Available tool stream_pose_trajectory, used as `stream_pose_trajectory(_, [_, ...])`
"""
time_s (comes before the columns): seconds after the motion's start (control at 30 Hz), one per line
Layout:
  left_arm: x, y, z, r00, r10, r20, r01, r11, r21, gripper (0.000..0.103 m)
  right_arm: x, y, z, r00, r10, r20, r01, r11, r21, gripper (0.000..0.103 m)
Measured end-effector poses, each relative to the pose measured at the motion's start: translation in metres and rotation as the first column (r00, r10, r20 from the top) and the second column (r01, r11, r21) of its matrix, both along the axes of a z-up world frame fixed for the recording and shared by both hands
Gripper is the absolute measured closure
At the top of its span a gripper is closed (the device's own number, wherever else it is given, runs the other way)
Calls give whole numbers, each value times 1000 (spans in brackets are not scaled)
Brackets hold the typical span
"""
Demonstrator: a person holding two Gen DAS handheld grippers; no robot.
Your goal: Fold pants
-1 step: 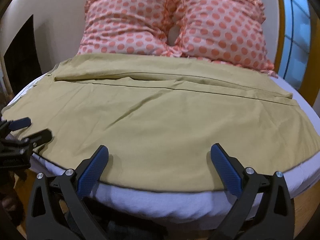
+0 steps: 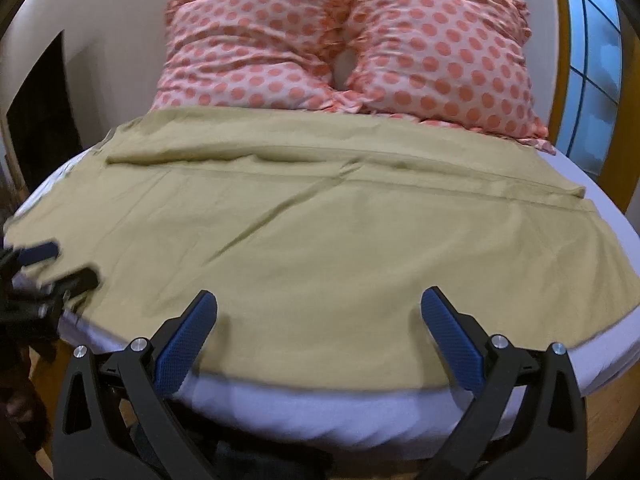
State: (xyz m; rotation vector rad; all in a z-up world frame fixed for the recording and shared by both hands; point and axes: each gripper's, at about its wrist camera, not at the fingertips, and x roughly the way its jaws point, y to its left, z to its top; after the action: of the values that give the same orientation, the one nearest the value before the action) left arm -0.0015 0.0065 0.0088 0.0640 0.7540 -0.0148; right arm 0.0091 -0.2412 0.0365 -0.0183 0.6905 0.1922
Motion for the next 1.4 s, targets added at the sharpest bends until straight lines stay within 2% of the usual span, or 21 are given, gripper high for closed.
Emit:
stream_pose_trajectory(0.1, [1,6,11,998,23,58,-25,999,29,2,42,-39,34,994,-112,-2,112,994,-10,1])
stream_pose_trajectory(0.2, [9,18,23,996,18,90,-15,999,-34,2,108,-86,60,957,-279,-75,280,960,-3,1])
stream_pose_trajectory(0.27, [17,25,29,995,12,99,-3,996,-85,2,161,-126,68,907,-392,-151,403,914,48,2])
stream_pose_trajectory(0.3, [23,29,32,995,12,101,-1,994,-108,2,191,-148,67,867,-454,-205,474,879,58,5])
stream_pose_trajectory(0.37, [32,35,36,994,15,104,0,990,-144,2,238,-181,56,789,-539,-295,579,813,65,26])
stream_pose_trajectory(0.4, [39,38,39,995,17,103,-1,987,-158,2,263,-197,46,743,-575,-344,629,775,62,30])
stream_pose_trajectory(0.47, [48,41,42,995,26,99,-9,985,-170,2,296,-218,29,679,-613,-404,689,723,61,41])
stream_pose_trajectory(0.5, [52,43,43,994,30,101,-13,986,-168,2,312,-227,19,653,-628,-424,713,699,63,42])
stream_pose_trajectory(0.63, [65,44,47,993,33,115,-16,990,-143,2,343,-241,-5,595,-665,-452,766,639,70,41])
stream_pose_trajectory(0.7, [72,46,47,993,31,115,-14,990,-138,2,351,-238,-7,595,-696,-402,763,646,10,42])
stream_pose_trajectory(0.73, [76,46,47,993,27,113,-11,989,-144,2,353,-234,-10,609,-701,-371,744,667,-37,45])
stream_pose_trajectory(0.77, [79,48,46,994,22,109,-5,988,-153,2,353,-229,-13,629,-698,-343,720,689,-84,50])
stream_pose_trajectory(0.83, [85,53,47,995,13,98,5,984,-180,2,340,-225,-15,695,-656,-293,670,739,-66,61])
stream_pose_trajectory(0.87, [87,56,47,995,16,94,3,981,-194,2,331,-229,-16,711,-644,-282,660,750,-48,74])
stream_pose_trajectory(0.93, [92,65,51,996,17,92,4,974,-227,2,312,-244,-18,736,-617,-277,649,760,29,90])
stream_pose_trajectory(1.0, [96,72,56,996,11,93,13,966,-259,2,302,-259,-18,753,-583,-306,643,750,154,98])
stream_pose_trajectory(1.1, [104,92,67,995,-13,95,48,929,-366,2,266,-274,-14,788,-546,-283,615,712,338,99])
stream_pose_trajectory(1.17, [110,105,75,994,-11,105,55,904,-424,2,232,-275,0,832,-514,-209,548,699,460,99])
stream_pose_trajectory(1.23, [118,116,82,993,8,119,47,890,-453,2,188,-267,21,866,-483,-128,466,687,558,99])
stream_pose_trajectory(1.3, [131,125,87,992,20,123,41,882,-469,2,158,-268,36,885,-461,-67,398,672,625,99])
stream_pose_trajectory(1.4, [161,138,88,997,14,70,27,828,-561,2,90,-266,47,900,-436,15,308,658,687,100])
